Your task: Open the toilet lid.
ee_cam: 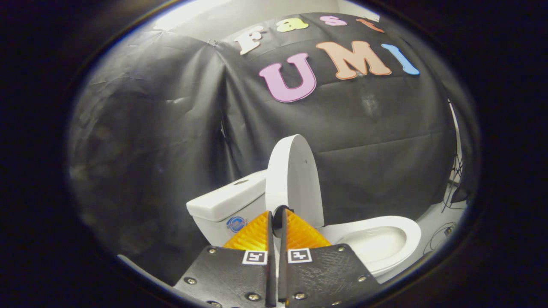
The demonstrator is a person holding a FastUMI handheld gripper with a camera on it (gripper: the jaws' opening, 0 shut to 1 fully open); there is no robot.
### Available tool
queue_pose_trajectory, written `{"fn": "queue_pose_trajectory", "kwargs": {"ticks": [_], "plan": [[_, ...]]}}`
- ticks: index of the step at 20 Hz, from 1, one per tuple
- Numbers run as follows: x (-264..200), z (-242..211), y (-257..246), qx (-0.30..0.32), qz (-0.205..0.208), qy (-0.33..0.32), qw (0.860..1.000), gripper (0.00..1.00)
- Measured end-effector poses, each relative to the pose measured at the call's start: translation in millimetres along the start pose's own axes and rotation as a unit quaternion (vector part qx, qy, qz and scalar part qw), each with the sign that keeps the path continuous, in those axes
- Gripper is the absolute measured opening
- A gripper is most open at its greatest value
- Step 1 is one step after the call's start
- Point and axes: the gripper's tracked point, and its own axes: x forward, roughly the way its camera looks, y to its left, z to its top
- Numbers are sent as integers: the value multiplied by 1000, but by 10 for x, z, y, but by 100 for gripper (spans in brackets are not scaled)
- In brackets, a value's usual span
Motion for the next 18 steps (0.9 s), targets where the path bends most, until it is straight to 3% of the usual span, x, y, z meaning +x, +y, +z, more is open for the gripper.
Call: {"fn": "queue_pose_trajectory", "kwargs": {"ticks": [18], "plan": [[122,-116,408,-36,11,-40,998,7]]}}
